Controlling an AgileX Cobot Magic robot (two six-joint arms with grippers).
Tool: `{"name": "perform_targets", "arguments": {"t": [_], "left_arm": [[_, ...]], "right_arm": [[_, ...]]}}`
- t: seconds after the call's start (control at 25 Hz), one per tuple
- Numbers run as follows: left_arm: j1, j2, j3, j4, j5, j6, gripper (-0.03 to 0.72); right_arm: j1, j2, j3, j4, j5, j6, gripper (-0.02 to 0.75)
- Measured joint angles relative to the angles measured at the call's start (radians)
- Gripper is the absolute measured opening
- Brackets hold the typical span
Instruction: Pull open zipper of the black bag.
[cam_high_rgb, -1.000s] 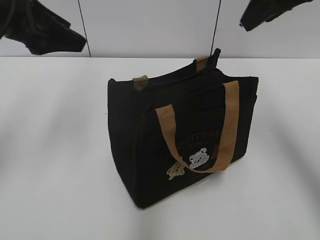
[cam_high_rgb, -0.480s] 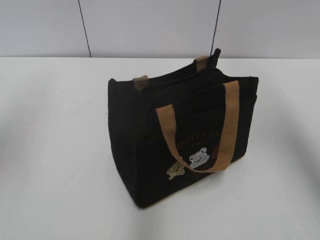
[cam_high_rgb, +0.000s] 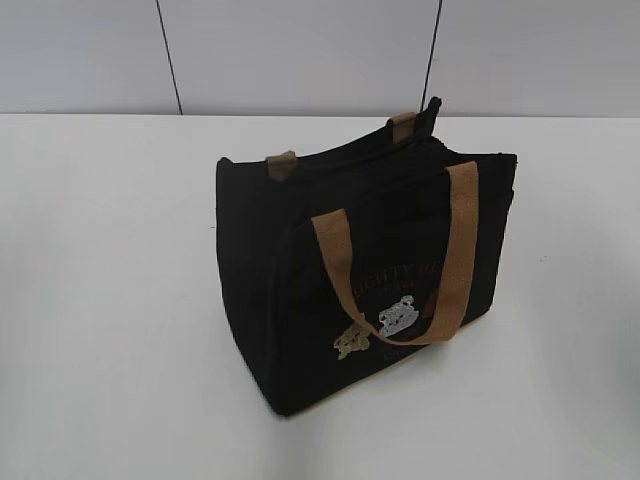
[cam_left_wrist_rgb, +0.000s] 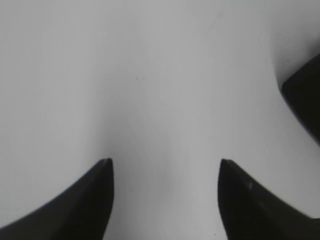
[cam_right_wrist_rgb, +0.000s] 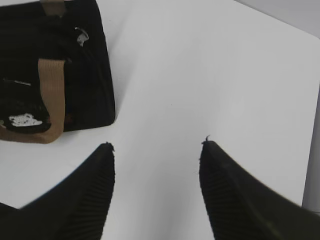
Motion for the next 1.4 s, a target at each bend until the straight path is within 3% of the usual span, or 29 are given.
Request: {"name": "perform_targets", "arguments": {"t": [0.36, 0.6, 1.04, 1.4], "left_arm": [[0.0, -0.335, 0.24, -0.021, -0.019, -0.002, 0.489], [0.0, -0.478, 0.326, -0.042, 0.005, -0.003, 0.489], [0.0, -0.764, 0.379, -0.05, -0.025, -0.003, 0.479], [0.001, -0.786, 0.382, -0.097, -0.026, 0.072, 0.458]], "right_arm": [[0.0, -0.355, 0.39, 0.022, -0.033, -0.003, 0.419], [0.0, -0.546, 0.58, 0.123, -0.033, -0.005, 0.419], [0.0, -0.819, 0.689, 0.153, -0.025, -0.029, 0.419], [0.0, -0.998, 0.699, 0.16, -0.011, -0.03, 0.419]]}}
